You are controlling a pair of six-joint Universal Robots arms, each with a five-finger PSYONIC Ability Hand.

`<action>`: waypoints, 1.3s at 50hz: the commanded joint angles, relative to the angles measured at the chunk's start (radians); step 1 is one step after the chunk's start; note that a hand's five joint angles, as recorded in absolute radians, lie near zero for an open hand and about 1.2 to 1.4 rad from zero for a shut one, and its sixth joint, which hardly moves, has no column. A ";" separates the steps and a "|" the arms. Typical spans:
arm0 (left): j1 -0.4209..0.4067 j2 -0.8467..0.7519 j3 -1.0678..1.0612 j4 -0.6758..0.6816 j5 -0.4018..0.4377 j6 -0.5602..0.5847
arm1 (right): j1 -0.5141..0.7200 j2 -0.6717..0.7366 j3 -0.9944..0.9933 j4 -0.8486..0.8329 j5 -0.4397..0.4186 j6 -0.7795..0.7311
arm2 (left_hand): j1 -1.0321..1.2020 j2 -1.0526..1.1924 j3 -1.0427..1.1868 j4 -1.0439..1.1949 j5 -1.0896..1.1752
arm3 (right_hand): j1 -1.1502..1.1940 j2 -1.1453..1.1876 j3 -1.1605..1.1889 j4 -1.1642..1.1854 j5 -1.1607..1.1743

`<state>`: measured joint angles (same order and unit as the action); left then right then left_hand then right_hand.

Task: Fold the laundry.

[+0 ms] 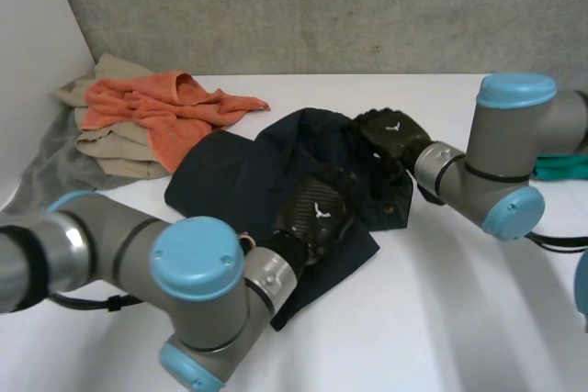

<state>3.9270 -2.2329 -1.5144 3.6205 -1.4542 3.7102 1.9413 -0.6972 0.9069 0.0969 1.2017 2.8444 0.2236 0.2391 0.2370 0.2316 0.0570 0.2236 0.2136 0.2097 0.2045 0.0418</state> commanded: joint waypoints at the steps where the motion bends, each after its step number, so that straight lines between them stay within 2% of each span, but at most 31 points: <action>1: -0.005 -0.119 0.128 -0.150 0.018 0.011 | 0.004 0.051 -0.006 0.000 0.053 0.001 | 0.493 0.478 0.480 0.485 0.485 | 0.371 0.381 0.385 0.390 0.378; 2: -0.006 -0.123 0.141 -0.169 0.012 0.011 | 0.002 0.053 -0.006 0.000 0.059 0.001 | 0.695 0.680 0.682 0.687 0.688 | 0.549 0.560 0.563 0.569 0.557; 3: -0.005 -0.123 0.163 -0.195 0.008 0.011 | 0.002 0.053 -0.003 0.004 0.062 -0.003 | 1.107 1.092 1.094 1.099 1.099 | 0.973 0.983 0.987 0.992 0.980; 4: -0.003 -0.122 0.169 -0.209 0.005 0.011 | 0.002 0.048 0.001 0.006 0.065 -0.008 | 1.172 1.157 1.159 1.164 1.164 | 1.171 1.181 1.185 1.190 1.178; 8: 0.001 -0.045 0.162 -0.223 -0.044 0.011 | 0.001 0.007 0.039 0.015 0.065 -0.045 | 1.173 1.157 1.159 1.165 1.165 | 1.173 1.183 1.187 1.192 1.180; 11: 0.011 0.071 0.131 -0.223 -0.087 0.007 | -0.002 -0.089 0.118 0.018 0.053 -0.120 | 1.173 1.157 1.159 1.165 1.165 | 1.173 1.183 1.187 1.192 1.180; 16: 0.021 0.245 0.044 -0.227 -0.090 0.007 | 0.001 -0.261 0.263 0.035 0.053 -0.229 | 1.173 1.157 1.159 1.165 1.165 | 1.173 1.183 1.187 1.192 1.180; 20: 0.041 0.361 -0.052 -0.236 -0.101 0.013 | -0.005 -0.361 0.372 0.133 0.053 -0.315 | 1.173 1.157 1.159 1.165 1.165 | 1.173 1.183 1.187 1.192 1.180; 25: 0.115 0.489 -0.190 -0.264 -0.103 0.013 | -0.018 -0.473 0.533 0.286 0.035 -0.425 | 1.173 1.157 1.159 1.165 1.165 | 1.173 1.183 1.187 1.192 1.180; 26: 0.162 0.542 -0.248 -0.279 -0.103 0.017 | -0.022 -0.502 0.561 0.302 0.035 -0.443 | 1.173 1.157 1.159 1.165 1.165 | 1.173 1.183 1.187 1.192 1.180; 27: 0.167 0.549 -0.254 -0.284 -0.103 0.019 | -0.030 -0.531 0.593 0.316 0.035 -0.469 | 1.173 1.157 1.159 1.165 1.165 | 1.173 1.183 1.187 1.192 1.180; 29: 0.233 0.594 -0.311 -0.293 -0.103 0.037 | -0.064 -0.600 0.668 0.326 0.035 -0.542 | 1.173 1.157 1.159 1.165 1.165 | 1.173 1.183 1.187 1.192 1.180; 31: 0.258 0.605 -0.337 -0.295 -0.100 0.048 | -0.073 -0.614 0.679 0.317 0.030 -0.553 | 1.173 1.157 1.159 1.165 1.165 | 0.642 0.652 0.656 0.661 0.650; 33: 0.274 0.610 -0.358 -0.296 -0.087 0.048 | -0.073 -0.630 0.670 0.267 0.035 -0.533 | 1.173 1.157 1.159 1.165 1.165 | 0.207 0.217 0.221 0.226 0.214; 36: 0.271 0.612 -0.369 -0.295 -0.087 0.047 | -0.071 -0.663 0.633 0.202 0.039 -0.467 | 1.173 1.157 1.159 1.165 1.165 | 0.000 0.010 0.014 0.019 0.007; 37: 0.267 0.612 -0.371 -0.295 -0.087 0.043 | -0.071 -0.682 0.606 0.173 0.041 -0.404 | 1.173 1.157 1.159 1.165 1.165 | -0.049 -0.039 -0.035 -0.030 -0.042; 42: 0.259 0.616 -0.368 -0.289 -0.089 0.040 | -0.068 -0.693 0.508 0.139 0.027 -0.206 | 1.173 1.157 1.159 1.165 1.165 | -0.048 -0.038 -0.034 -0.028 -0.040; 45: 0.250 0.628 -0.365 -0.286 -0.089 0.040 | -0.068 -0.683 0.481 0.144 0.026 -0.148 | 1.173 1.157 1.159 1.165 1.165 | -0.048 -0.038 -0.034 -0.028 -0.040; 56: 0.232 0.628 -0.336 -0.252 -0.089 0.040 | 0.057 -0.374 0.307 0.155 0.045 -0.088 | 1.173 1.157 1.159 1.165 1.165 | -0.030 -0.020 -0.016 -0.011 -0.023; 61: 0.235 0.628 -0.331 -0.207 -0.089 0.042 | 0.074 -0.231 0.228 0.153 0.050 -0.085 | 1.173 1.157 1.159 1.165 1.165 | 0.175 0.185 0.189 0.194 0.182; 62: 0.238 0.628 -0.328 -0.188 -0.089 0.042 | 0.077 -0.196 0.207 0.153 0.050 -0.091 | 1.173 1.157 1.159 1.165 1.165 | 0.481 0.491 0.495 0.500 0.488; 65: 0.239 0.628 -0.316 -0.152 -0.089 0.040 | 0.077 -0.179 0.178 0.150 0.055 -0.088 | 1.173 1.157 1.159 1.165 1.165 | 1.171 1.181 1.185 1.190 1.178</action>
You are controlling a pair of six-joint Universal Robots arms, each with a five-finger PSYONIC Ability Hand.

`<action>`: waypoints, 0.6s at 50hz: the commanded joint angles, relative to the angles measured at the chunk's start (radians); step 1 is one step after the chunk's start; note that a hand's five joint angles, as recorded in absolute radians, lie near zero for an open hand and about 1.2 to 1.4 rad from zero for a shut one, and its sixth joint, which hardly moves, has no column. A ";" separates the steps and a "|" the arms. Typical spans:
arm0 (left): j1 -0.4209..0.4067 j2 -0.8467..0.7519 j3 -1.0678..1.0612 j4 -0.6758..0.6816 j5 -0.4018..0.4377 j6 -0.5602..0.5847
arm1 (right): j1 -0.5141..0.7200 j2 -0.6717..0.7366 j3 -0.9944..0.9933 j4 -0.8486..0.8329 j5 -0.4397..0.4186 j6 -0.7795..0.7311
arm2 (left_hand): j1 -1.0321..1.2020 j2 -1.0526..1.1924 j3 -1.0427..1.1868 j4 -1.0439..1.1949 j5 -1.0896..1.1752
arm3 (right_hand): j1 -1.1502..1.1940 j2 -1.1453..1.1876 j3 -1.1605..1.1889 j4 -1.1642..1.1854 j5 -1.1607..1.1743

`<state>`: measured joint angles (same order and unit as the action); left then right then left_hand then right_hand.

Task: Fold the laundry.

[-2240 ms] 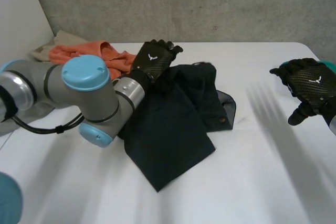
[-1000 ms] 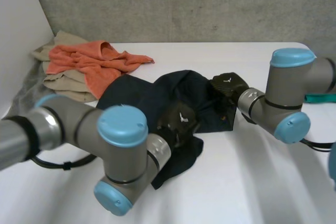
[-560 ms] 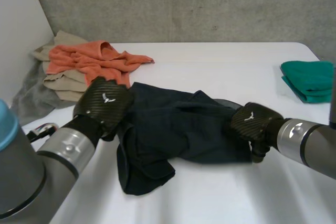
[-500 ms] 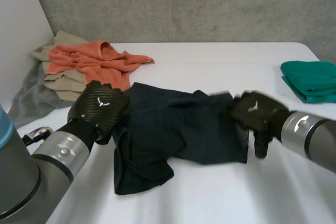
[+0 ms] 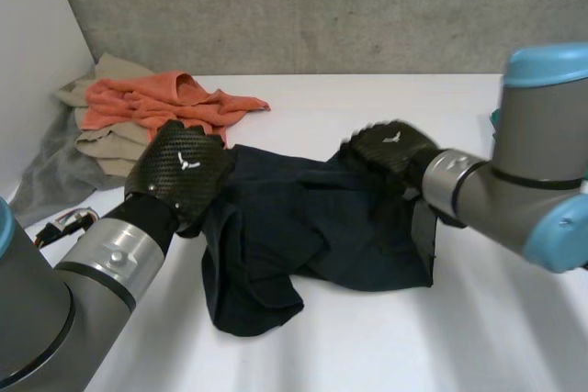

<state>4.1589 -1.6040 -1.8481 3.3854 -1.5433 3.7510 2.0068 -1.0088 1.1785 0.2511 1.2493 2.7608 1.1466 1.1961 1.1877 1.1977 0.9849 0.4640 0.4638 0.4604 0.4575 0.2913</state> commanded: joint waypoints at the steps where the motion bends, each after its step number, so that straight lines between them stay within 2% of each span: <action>1: 0.009 -0.001 0.029 0.107 0.000 0.000 | 0.012 0.119 -0.102 -0.019 0.015 -0.003 | 0.250 0.200 0.209 0.199 0.237 | 0.932 0.932 0.936 0.939 0.930; 7: 0.009 0.010 0.119 0.189 -0.001 -0.002 | 0.015 -0.062 -0.080 -0.136 0.050 -0.020 | 0.250 0.200 0.209 0.199 0.237 | 0.932 0.932 0.936 0.939 0.930; 10: 0.010 0.055 0.207 0.222 -0.003 -0.008 | 0.016 -0.248 -0.073 -0.193 0.041 -0.007 | 0.250 0.200 0.209 0.199 0.237 | 0.932 0.932 0.936 0.939 0.930; 17: 0.009 0.125 0.453 0.262 -0.017 -0.147 | -0.002 -0.543 -0.082 -0.197 0.048 -0.006 | 0.250 0.200 0.209 0.199 0.237 | 0.932 0.932 0.936 0.939 0.930; 21: 0.010 0.174 0.550 0.256 -0.017 -0.218 | -0.005 -0.661 -0.085 -0.193 0.056 -0.006 | 0.250 0.200 0.209 0.199 0.237 | 0.932 0.932 0.936 0.939 0.930; 25: 0.012 0.211 0.608 0.249 -0.015 -0.240 | -0.006 -0.731 -0.111 -0.191 0.061 -0.004 | 0.250 0.200 0.209 0.199 0.237 | 0.932 0.932 0.936 0.939 0.930; 30: 0.014 0.230 0.650 0.235 -0.014 -0.240 | -0.006 -0.752 -0.163 -0.162 0.067 -0.001 | 0.250 0.200 0.209 0.199 0.237 | 0.932 0.932 0.936 0.939 0.930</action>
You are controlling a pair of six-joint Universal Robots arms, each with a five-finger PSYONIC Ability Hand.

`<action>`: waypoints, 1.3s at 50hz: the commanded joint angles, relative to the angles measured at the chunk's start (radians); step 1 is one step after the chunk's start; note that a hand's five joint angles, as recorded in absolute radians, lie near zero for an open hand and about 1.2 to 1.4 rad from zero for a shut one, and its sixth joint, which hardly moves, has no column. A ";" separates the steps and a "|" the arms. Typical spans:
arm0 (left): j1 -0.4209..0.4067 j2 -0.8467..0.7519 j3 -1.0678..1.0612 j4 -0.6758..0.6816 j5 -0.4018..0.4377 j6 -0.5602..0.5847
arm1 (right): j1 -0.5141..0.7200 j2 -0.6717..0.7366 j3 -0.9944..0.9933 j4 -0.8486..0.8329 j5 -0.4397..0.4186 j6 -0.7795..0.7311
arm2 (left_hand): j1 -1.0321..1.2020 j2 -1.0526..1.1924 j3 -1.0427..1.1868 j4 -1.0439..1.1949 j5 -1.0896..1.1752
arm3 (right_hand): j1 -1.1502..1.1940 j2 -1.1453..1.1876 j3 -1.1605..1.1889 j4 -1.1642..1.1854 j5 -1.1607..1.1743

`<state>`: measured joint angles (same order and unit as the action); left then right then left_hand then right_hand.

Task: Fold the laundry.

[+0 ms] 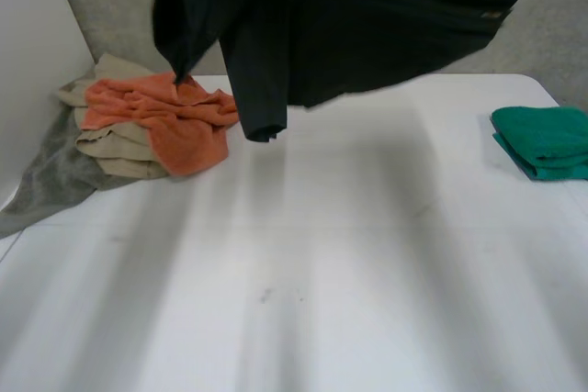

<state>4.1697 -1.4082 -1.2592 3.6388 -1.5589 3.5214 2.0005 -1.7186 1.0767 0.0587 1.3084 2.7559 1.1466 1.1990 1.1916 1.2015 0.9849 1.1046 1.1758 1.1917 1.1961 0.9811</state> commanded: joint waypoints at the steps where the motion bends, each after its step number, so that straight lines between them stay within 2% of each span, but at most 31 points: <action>1: 0.003 0.034 0.066 -0.020 0.002 -0.010 | 0.000 -0.038 -0.072 0.038 0.011 0.005 | 0.250 0.197 0.205 0.195 0.237 | 0.292 0.220 0.205 0.200 0.241; 9: 0.009 0.009 0.080 -0.031 0.005 -0.013 | 0.007 0.042 -0.112 0.064 0.060 0.040 | 0.250 0.197 0.205 0.195 0.237 | 0.292 0.220 0.205 0.200 0.241; 13: 0.047 -0.058 0.083 -0.031 0.010 -0.018 | 0.014 0.079 -0.107 0.064 0.077 0.047 | 0.250 0.197 0.205 0.195 0.237 | 0.292 0.220 0.205 0.200 0.241; 21: 0.162 -0.279 0.067 -0.023 0.030 -0.070 | 0.014 0.289 -0.071 0.064 0.089 0.065 | 0.250 0.197 0.205 0.195 0.237 | 0.292 0.220 0.205 0.200 0.241; 28: 0.214 -0.557 0.037 0.006 0.137 -0.156 | 0.023 0.562 -0.037 0.020 0.120 0.064 | 0.250 0.197 0.205 0.195 0.237 | 0.292 0.220 0.205 0.200 0.241; 32: 0.237 -0.724 0.046 0.105 0.194 -0.153 | 0.024 0.711 -0.055 -0.101 0.173 0.057 | 0.250 0.197 0.205 0.195 0.237 | 0.292 0.220 0.205 0.200 0.241; 33: 0.248 -0.779 0.061 0.150 0.207 -0.150 | 0.024 0.768 -0.066 -0.178 0.198 0.054 | 0.250 0.197 0.205 0.195 0.237 | 0.292 0.220 0.205 0.200 0.241; 38: 0.262 -0.914 0.162 0.257 0.218 -0.159 | 0.026 0.907 -0.083 -0.431 0.227 0.051 | 0.250 0.197 0.205 0.195 0.237 | 0.292 0.220 0.205 0.200 0.241; 39: 0.262 -0.926 0.182 0.267 0.218 -0.159 | 0.026 0.925 -0.087 -0.468 0.224 0.051 | 0.084 0.032 0.039 0.029 0.072 | 0.223 0.152 0.136 0.131 0.172; 40: 0.264 -0.937 0.202 0.273 0.215 -0.159 | 0.026 0.944 -0.096 -0.496 0.227 0.051 | -0.147 -0.199 -0.192 -0.202 -0.160 | -0.153 -0.224 -0.240 -0.244 -0.204; 41: 0.265 -0.946 0.245 0.273 0.206 -0.160 | 0.026 0.973 -0.127 -0.520 0.235 0.051 | -0.606 -0.658 -0.651 -0.660 -0.618 | -0.930 -1.001 -1.017 -1.022 -0.981; 43: 0.267 -0.948 0.274 0.268 0.194 -0.159 | 0.029 0.993 -0.155 -0.508 0.236 0.051 | -0.955 -1.007 -1.000 -1.010 -0.968 | -0.930 -1.001 -1.017 -1.022 -0.981; 44: 0.268 -0.947 0.285 0.267 0.186 -0.159 | 0.030 0.996 -0.162 -0.499 0.236 0.051 | -0.972 -1.024 -1.017 -1.027 -0.985 | -0.930 -1.001 -1.017 -1.022 -0.981; 48: 0.267 -0.925 0.288 0.258 0.152 -0.157 | 0.038 0.952 -0.164 -0.453 0.232 0.051 | -0.972 -1.024 -1.017 -1.027 -0.985 | -0.930 -1.001 -1.017 -1.022 -0.981; 52: 0.250 -0.824 0.223 0.190 0.145 -0.151 | 0.037 0.855 -0.127 -0.376 0.218 0.047 | -0.965 -1.018 -1.010 -1.020 -0.978 | -0.930 -1.001 -1.017 -1.022 -0.981; 59: 0.156 -0.551 -0.083 0.026 0.152 -0.147 | 0.023 0.685 0.005 -0.208 0.118 0.002 | -0.927 -0.980 -0.972 -0.982 -0.940 | -0.930 -1.001 -1.017 -1.022 -0.981; 61: 0.121 -0.475 -0.211 -0.015 0.160 -0.147 | 0.000 0.637 0.064 -0.140 0.083 -0.042 | -0.884 -0.936 -0.929 -0.938 -0.896 | -0.930 -1.001 -1.017 -1.022 -0.981; 65: 0.063 -0.361 -0.426 -0.043 0.163 -0.142 | -0.068 0.565 0.185 -0.047 0.065 -0.137 | -0.795 -0.848 -0.840 -0.850 -0.808 | -0.930 -1.001 -1.017 -1.022 -0.981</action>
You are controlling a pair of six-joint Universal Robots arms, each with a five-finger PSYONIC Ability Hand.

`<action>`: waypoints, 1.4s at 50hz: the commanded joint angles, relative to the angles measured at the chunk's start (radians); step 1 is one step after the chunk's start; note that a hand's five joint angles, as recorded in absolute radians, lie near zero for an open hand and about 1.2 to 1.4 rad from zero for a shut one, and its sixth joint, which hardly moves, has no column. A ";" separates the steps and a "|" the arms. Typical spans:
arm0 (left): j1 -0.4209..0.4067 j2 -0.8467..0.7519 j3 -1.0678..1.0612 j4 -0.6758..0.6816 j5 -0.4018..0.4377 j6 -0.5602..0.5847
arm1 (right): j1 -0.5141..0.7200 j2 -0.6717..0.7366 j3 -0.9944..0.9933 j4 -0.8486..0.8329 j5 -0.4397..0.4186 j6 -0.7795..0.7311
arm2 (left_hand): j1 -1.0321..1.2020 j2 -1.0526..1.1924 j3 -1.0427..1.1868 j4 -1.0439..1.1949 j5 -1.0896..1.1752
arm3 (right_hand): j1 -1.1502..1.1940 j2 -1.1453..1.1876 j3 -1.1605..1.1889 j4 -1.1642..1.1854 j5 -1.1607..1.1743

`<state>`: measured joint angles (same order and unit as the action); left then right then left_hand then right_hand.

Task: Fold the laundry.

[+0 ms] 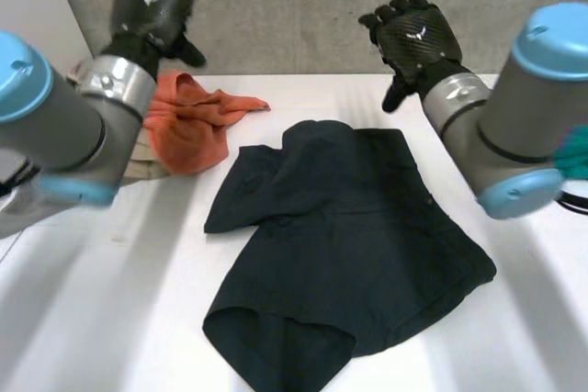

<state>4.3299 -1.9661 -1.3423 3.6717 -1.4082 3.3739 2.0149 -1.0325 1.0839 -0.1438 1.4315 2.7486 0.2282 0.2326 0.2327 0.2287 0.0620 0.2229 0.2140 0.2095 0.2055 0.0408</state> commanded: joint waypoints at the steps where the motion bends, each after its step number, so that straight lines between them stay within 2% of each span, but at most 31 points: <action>1: -0.107 0.216 -0.385 -0.076 0.014 0.009 | -0.091 -0.135 0.206 0.173 -0.060 -0.145 | 0.149 0.145 0.145 0.149 0.141 | -0.048 -0.039 -0.035 -0.031 -0.041; 7: -0.147 0.335 -0.633 -0.094 0.032 0.090 | -0.136 -0.240 0.440 0.205 -0.083 -0.219 | 0.258 0.254 0.253 0.257 0.250 | -0.048 -0.039 -0.035 -0.031 -0.041; 14: -0.188 0.328 -0.718 -0.128 0.032 0.139 | -0.225 -0.279 0.609 0.188 -0.181 -0.239 | 0.352 0.348 0.348 0.352 0.344 | -0.048 -0.039 -0.035 -0.031 -0.041; 18: -0.191 0.250 -0.715 -0.131 0.034 0.142 | -0.242 -0.281 0.660 0.168 -0.215 -0.237 | 0.352 0.348 0.348 0.352 0.344 | -0.048 -0.039 -0.035 -0.031 -0.041; 28: -0.188 0.072 -0.646 -0.127 0.028 0.156 | -0.286 -0.279 0.728 0.122 -0.218 -0.236 | 0.352 0.348 0.348 0.352 0.344 | -0.048 -0.039 -0.035 -0.031 -0.041; 31: -0.171 0.046 -0.624 -0.117 0.026 0.167 | -0.309 -0.279 0.743 0.107 -0.220 -0.236 | 0.513 0.509 0.509 0.513 0.505 | -0.048 -0.039 -0.035 -0.031 -0.041; 35: -0.136 0.032 -0.600 -0.064 0.023 0.191 | -0.324 -0.279 0.748 0.099 -0.221 -0.236 | 1.166 1.162 1.161 1.165 1.158 | -0.048 -0.039 -0.035 -0.031 -0.041; 41: -0.087 -0.011 -0.564 0.022 -0.038 0.275 | -0.324 -0.281 0.749 0.101 -0.224 -0.239 | 1.168 1.164 1.164 1.168 1.160 | -0.048 -0.039 -0.035 -0.031 -0.041; 46: -0.001 -0.028 -0.522 0.080 -0.127 0.367 | -0.318 -0.287 0.761 0.109 -0.224 -0.236 | 1.168 1.164 1.164 1.168 1.160 | -0.048 -0.039 -0.035 -0.031 -0.041; 52: 0.076 -0.123 -0.439 0.114 -0.130 0.391 | -0.317 -0.327 0.783 0.110 -0.226 -0.237 | 1.168 1.164 1.164 1.168 1.160 | -0.048 -0.039 -0.035 -0.031 -0.041; 62: 0.100 -0.174 -0.344 0.122 -0.127 0.392 | -0.323 -0.373 0.811 0.115 -0.233 -0.271 | 1.168 1.164 1.164 1.168 1.160 | 0.062 0.071 0.075 0.079 0.069; 63: 0.099 -0.174 -0.345 0.122 -0.126 0.392 | -0.323 -0.373 0.814 0.115 -0.238 -0.285 | 1.067 1.062 1.062 1.066 1.058 | 0.070 0.079 0.084 0.088 0.078; 64: 0.090 -0.172 -0.351 0.120 -0.126 0.392 | -0.324 -0.373 0.824 0.115 -0.250 -0.317 | 0.717 0.713 0.712 0.716 0.709 | 0.102 0.111 0.116 0.120 0.110; 66: 0.089 -0.154 -0.366 0.114 -0.129 0.392 | -0.324 -0.373 0.835 0.113 -0.272 -0.346 | 0.404 0.399 0.399 0.403 0.395 | 0.155 0.164 0.169 0.173 0.163; 70: 0.080 -0.010 -0.445 0.100 -0.133 0.377 | -0.352 -0.366 0.849 0.112 -0.322 -0.405 | 0.326 0.322 0.321 0.325 0.318 | 0.276 0.285 0.289 0.293 0.283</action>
<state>4.4233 -2.1199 -1.7016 3.7897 -1.5373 3.7651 1.6891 -1.4060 1.9105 -0.0295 1.1701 2.4270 0.5566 0.5936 0.6035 0.5960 0.4190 0.3389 0.3356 0.3423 0.3422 0.1743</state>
